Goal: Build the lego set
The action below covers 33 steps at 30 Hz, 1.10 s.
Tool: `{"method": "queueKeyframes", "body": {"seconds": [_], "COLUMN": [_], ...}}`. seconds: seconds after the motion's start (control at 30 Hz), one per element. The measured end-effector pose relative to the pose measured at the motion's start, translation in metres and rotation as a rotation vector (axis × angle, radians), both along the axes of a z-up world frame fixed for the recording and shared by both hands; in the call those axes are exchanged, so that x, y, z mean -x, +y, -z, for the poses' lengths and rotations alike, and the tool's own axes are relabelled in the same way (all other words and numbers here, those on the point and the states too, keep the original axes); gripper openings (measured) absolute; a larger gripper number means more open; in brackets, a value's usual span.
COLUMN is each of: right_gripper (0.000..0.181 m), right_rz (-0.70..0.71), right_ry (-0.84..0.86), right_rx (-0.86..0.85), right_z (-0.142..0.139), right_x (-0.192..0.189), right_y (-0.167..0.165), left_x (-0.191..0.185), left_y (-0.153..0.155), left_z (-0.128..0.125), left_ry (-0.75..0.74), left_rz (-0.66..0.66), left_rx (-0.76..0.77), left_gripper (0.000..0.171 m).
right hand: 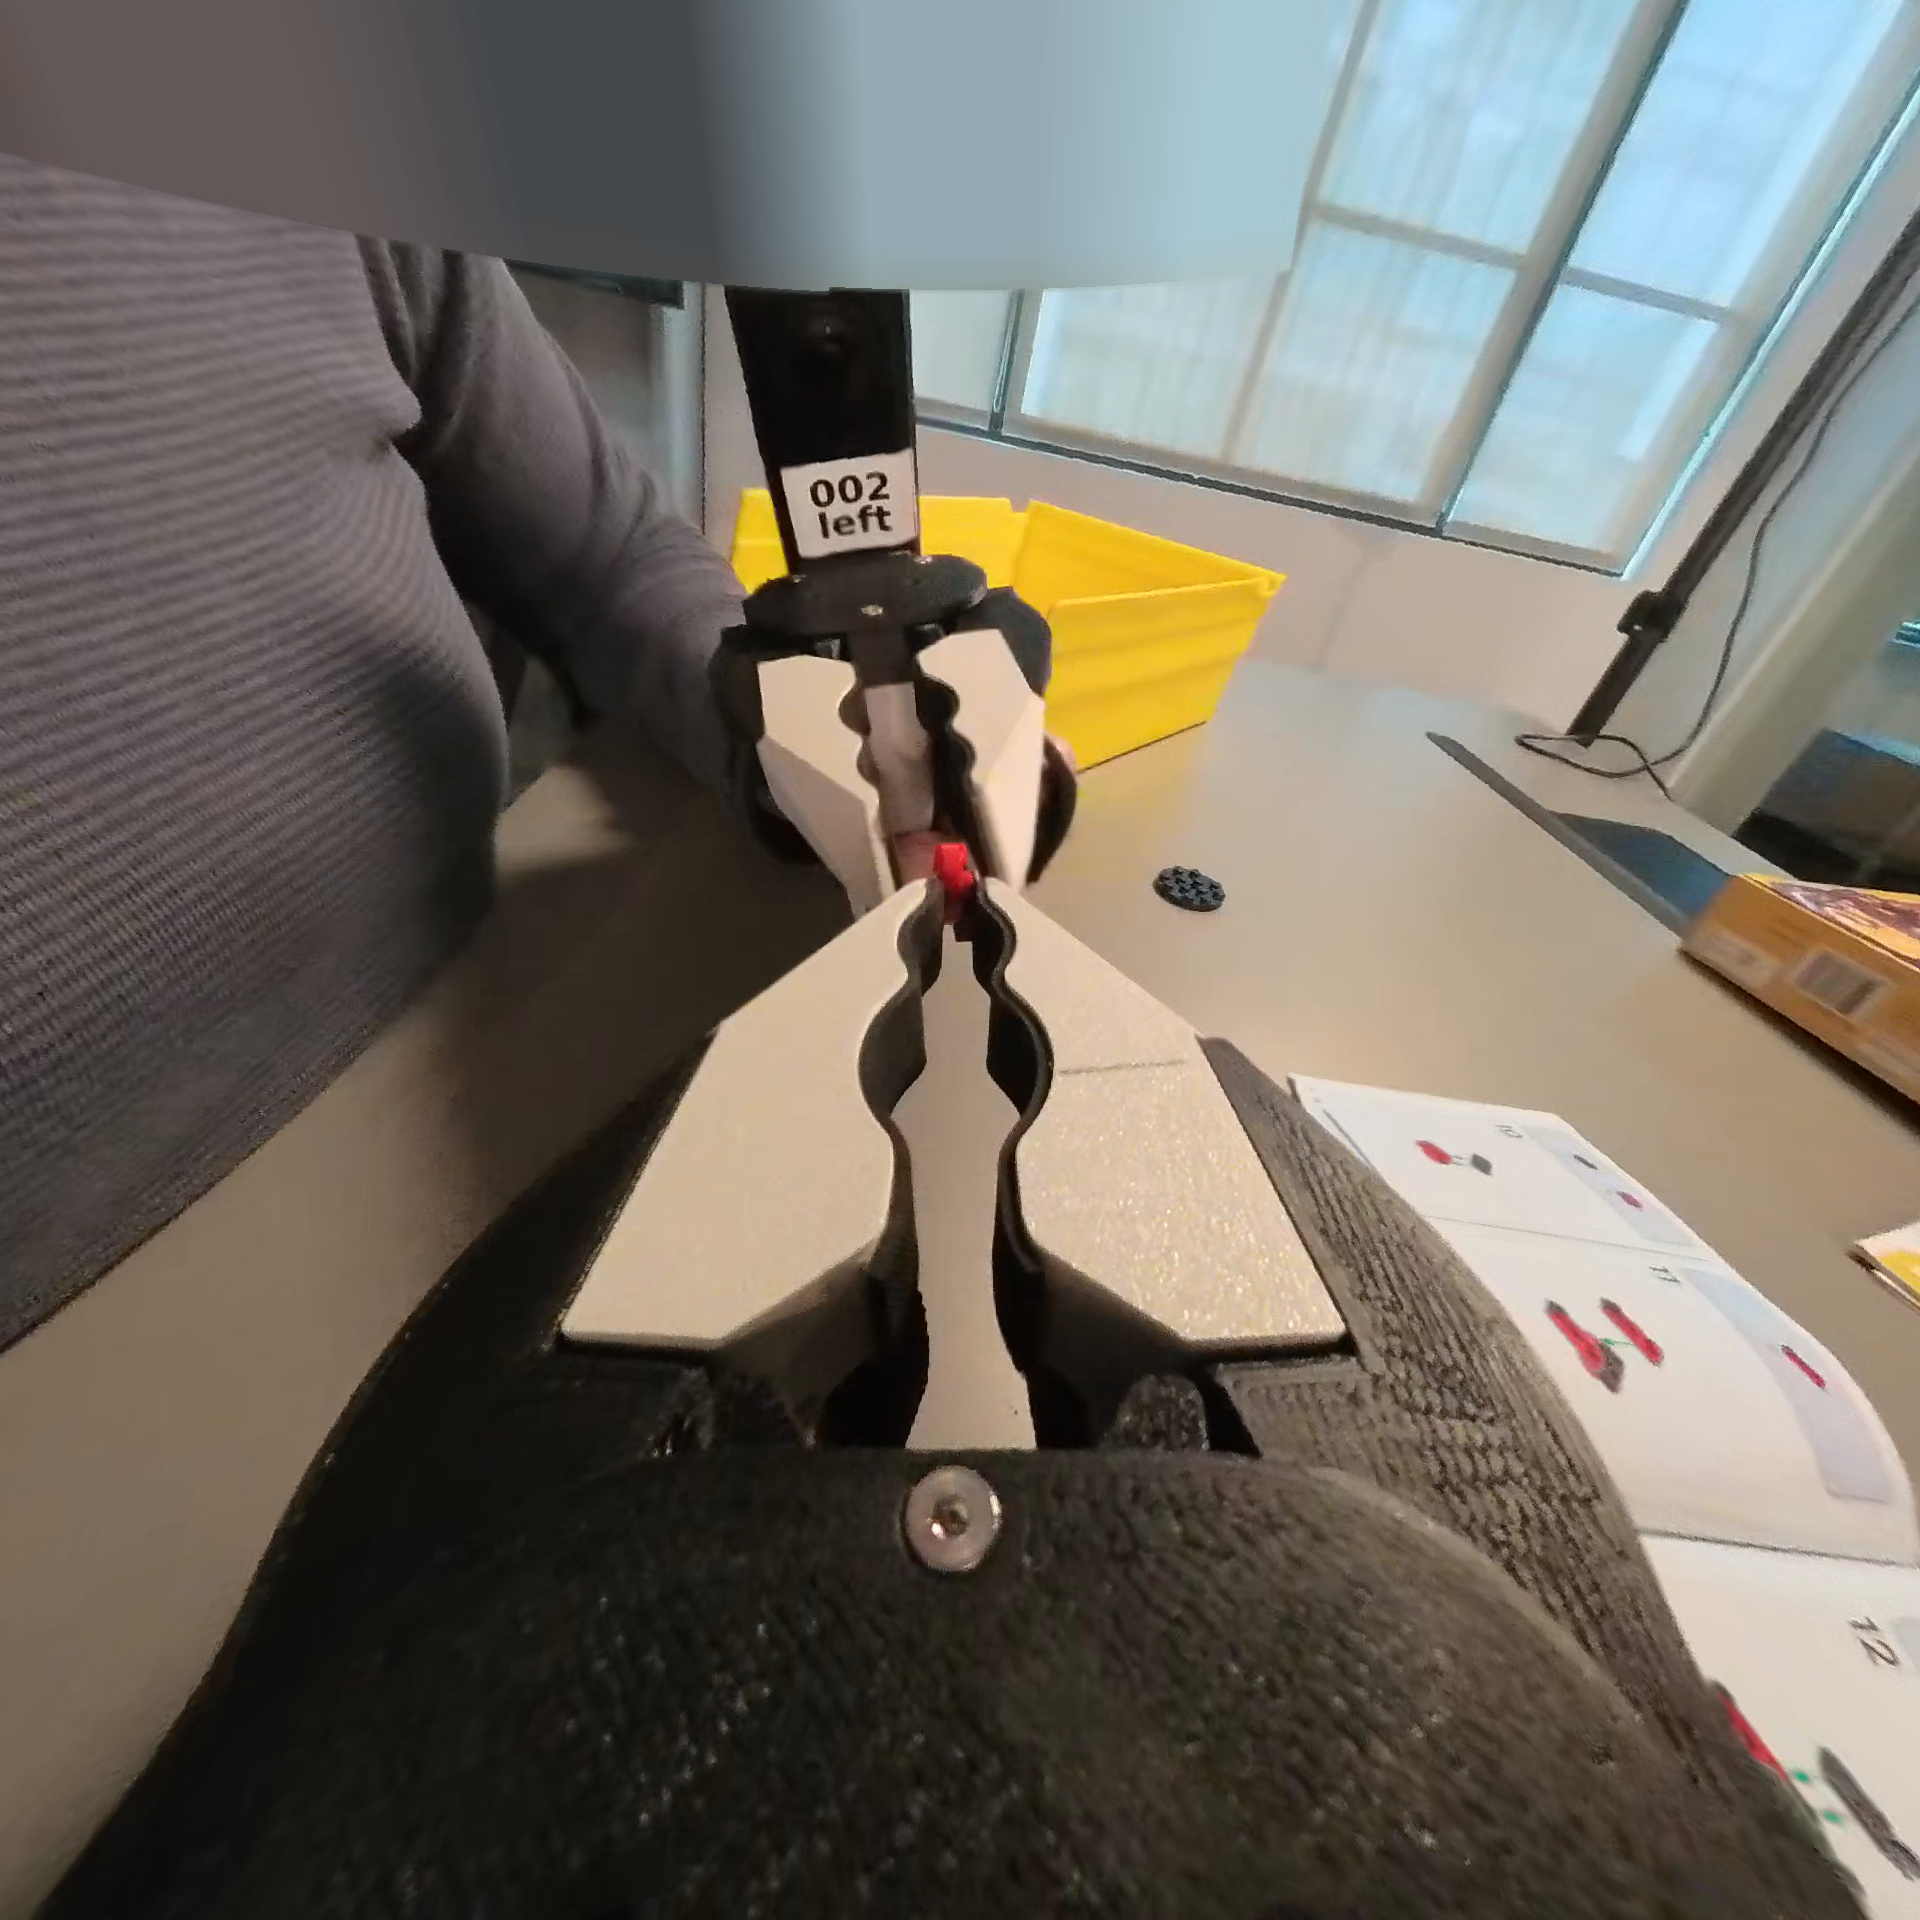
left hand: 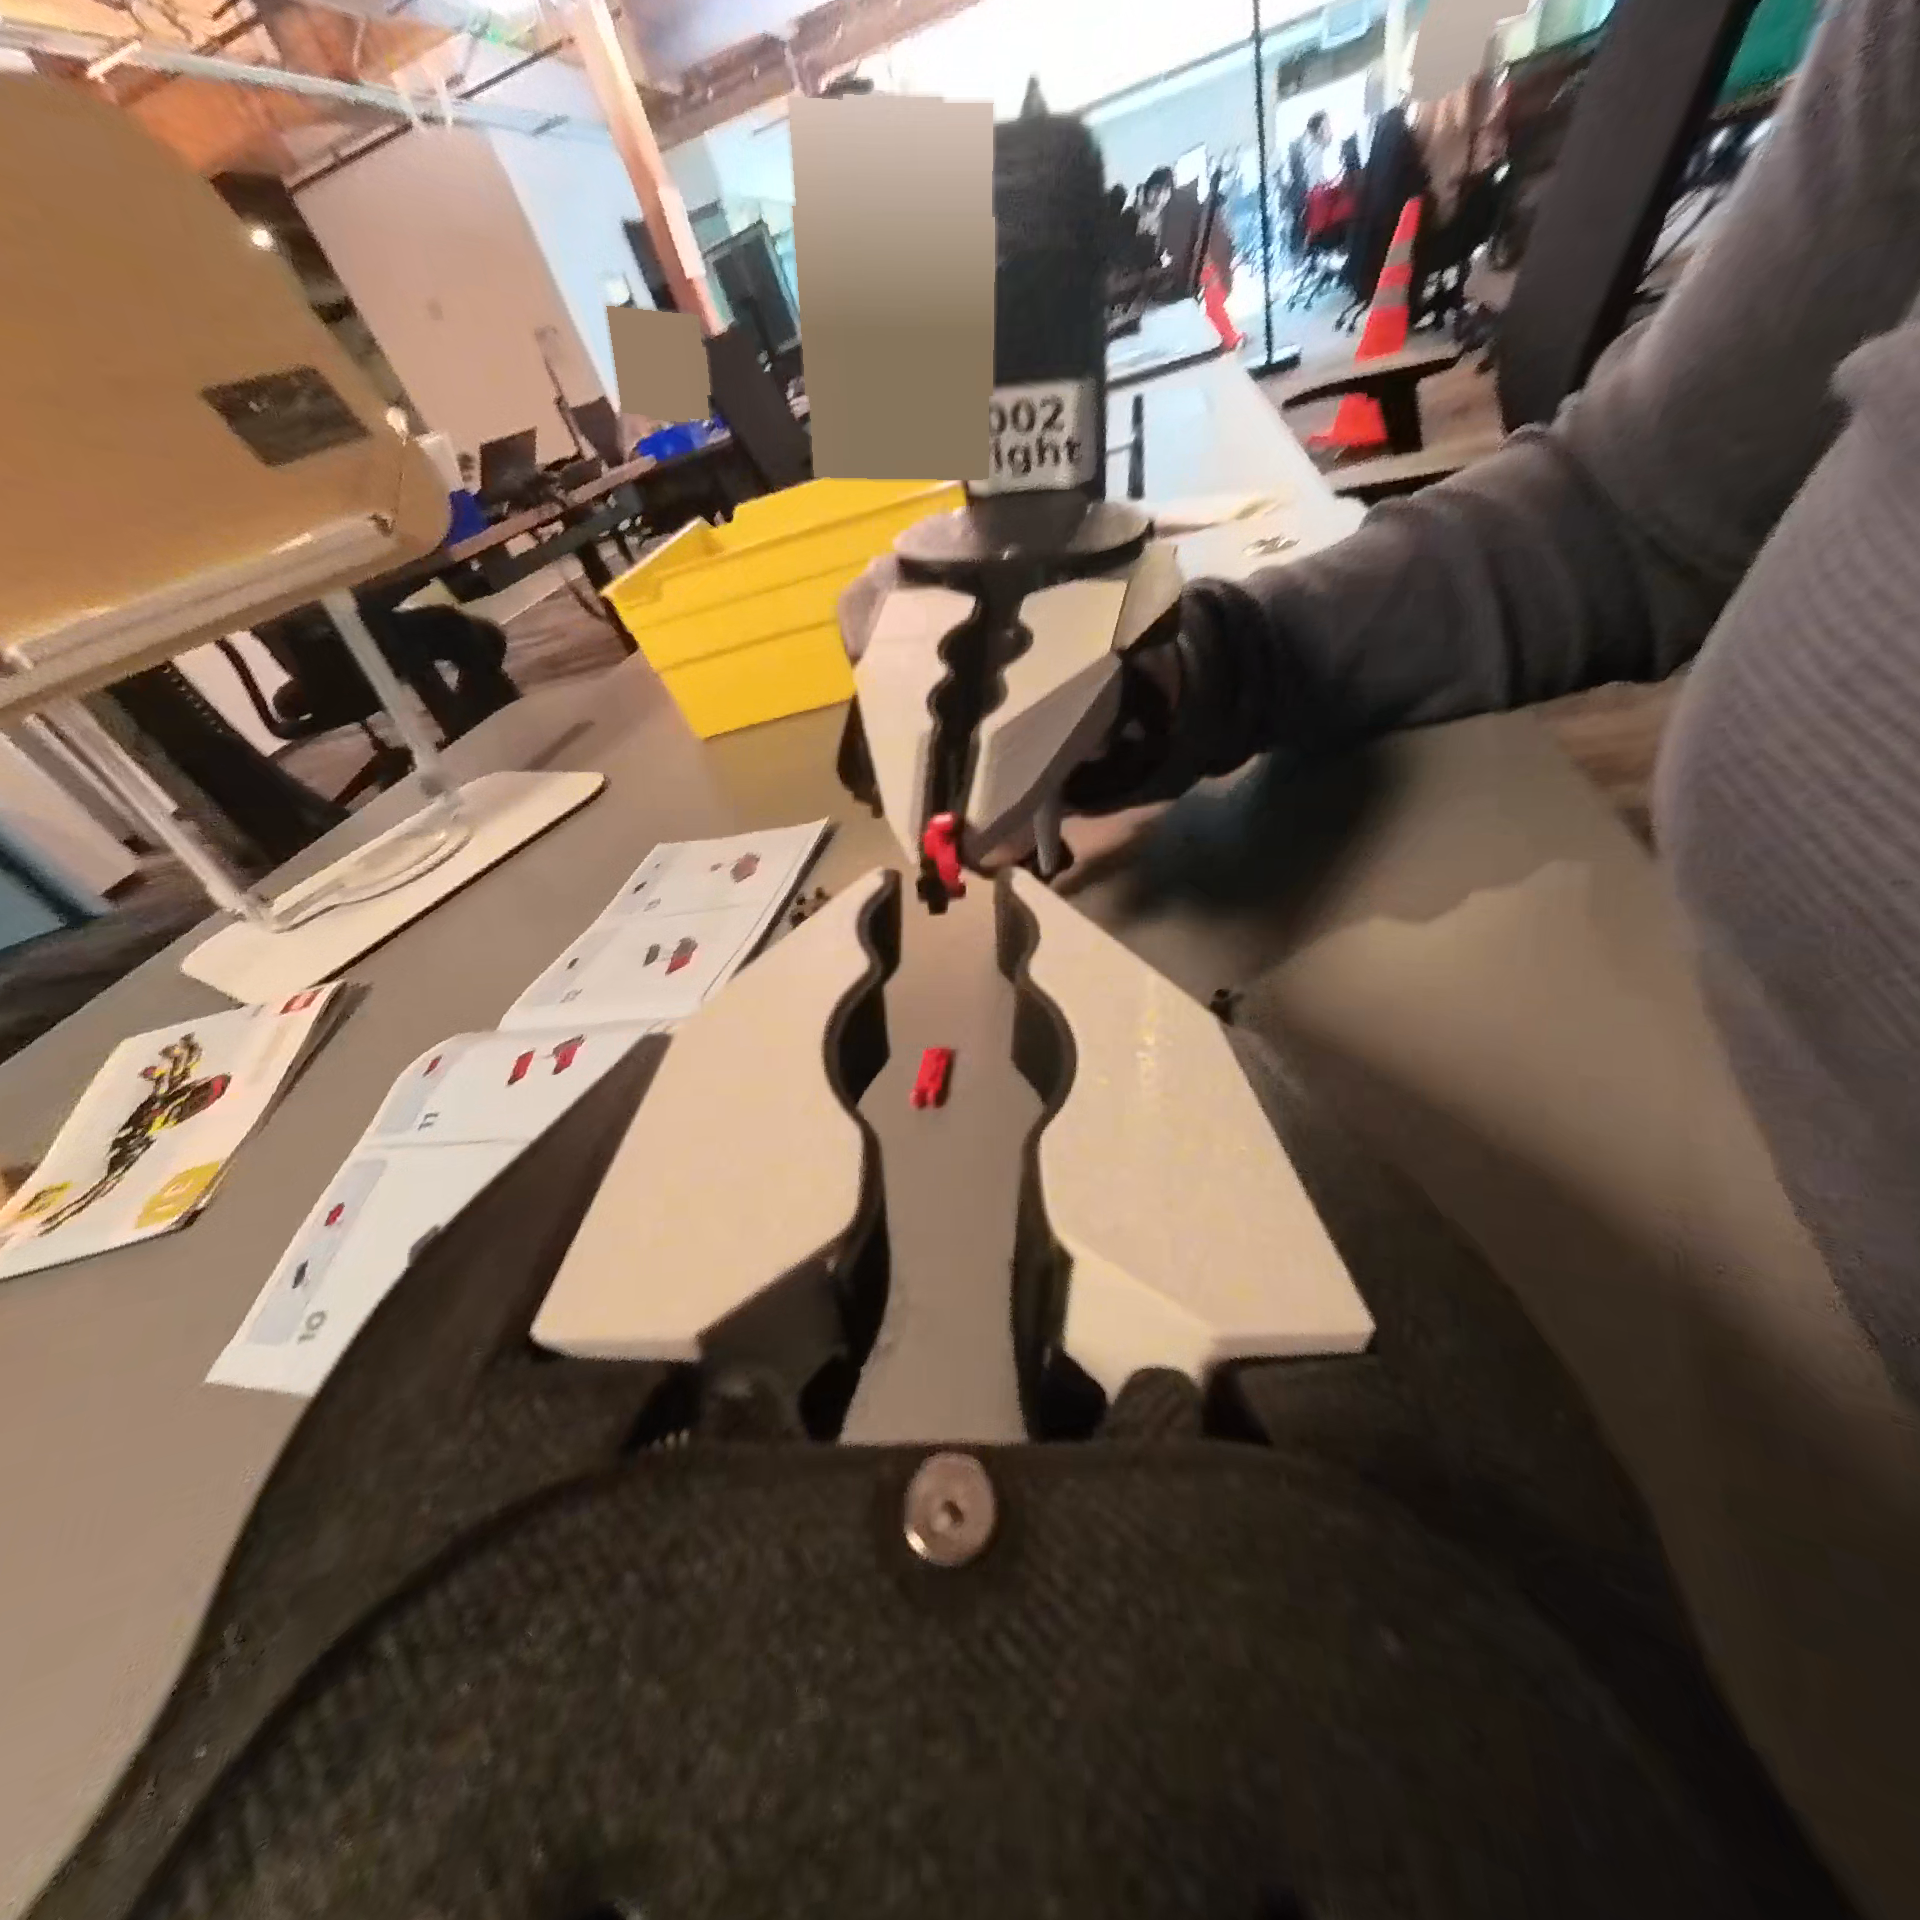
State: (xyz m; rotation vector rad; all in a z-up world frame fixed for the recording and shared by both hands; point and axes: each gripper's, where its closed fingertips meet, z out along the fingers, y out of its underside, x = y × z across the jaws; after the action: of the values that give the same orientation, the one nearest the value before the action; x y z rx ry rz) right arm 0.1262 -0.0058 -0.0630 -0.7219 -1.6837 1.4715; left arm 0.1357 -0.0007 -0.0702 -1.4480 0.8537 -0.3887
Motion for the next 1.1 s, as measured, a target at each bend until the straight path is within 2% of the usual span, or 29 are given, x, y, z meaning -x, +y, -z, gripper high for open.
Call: {"method": "queueKeyframes", "body": {"seconds": [0.07, 0.4, 0.6, 0.7, 0.77, 0.83, 0.97, 1.1], "right_gripper": [0.003, 0.003, 0.004, 0.023, 0.025, 0.021, 0.017, 0.017], "right_rz": [-0.005, 0.004, 0.024, 0.127, 0.199, 0.213, 0.193, 0.202], "right_ry": [0.003, 0.024, -0.010, -0.176, -0.356, -0.459, -0.579, -0.608], "right_rx": [-0.008, -0.006, -0.054, -0.130, -0.206, -0.234, -0.214, -0.229], "right_z": [0.002, 0.001, 0.006, 0.024, 0.049, 0.067, 0.086, 0.094], "right_x": [0.001, 0.001, 0.001, 0.001, -0.002, -0.006, -0.007, -0.006], "right_y": [-0.002, 0.000, 0.003, 0.028, 0.046, 0.051, 0.047, 0.048], "left_x": [-0.001, 0.003, 0.003, 0.012, 0.019, 0.022, 0.025, 0.025], "left_y": [-0.002, 0.000, -0.001, 0.004, 0.006, 0.006, 0.006, 0.005], "left_z": [-0.001, 0.001, 0.006, 0.017, 0.025, 0.032, 0.049, 0.056], "left_ry": [-0.007, -0.015, -0.035, 0.072, 0.193, 0.313, 0.561, 0.668], "left_rz": [0.008, -0.003, 0.032, -0.019, -0.063, -0.089, -0.117, -0.126], "left_rx": [-0.007, 0.021, 0.094, 0.089, 0.049, -0.007, -0.129, -0.189], "left_gripper": [0.011, 0.008, 0.008, 0.008, 0.008, 0.008, 0.008, 0.008]}}
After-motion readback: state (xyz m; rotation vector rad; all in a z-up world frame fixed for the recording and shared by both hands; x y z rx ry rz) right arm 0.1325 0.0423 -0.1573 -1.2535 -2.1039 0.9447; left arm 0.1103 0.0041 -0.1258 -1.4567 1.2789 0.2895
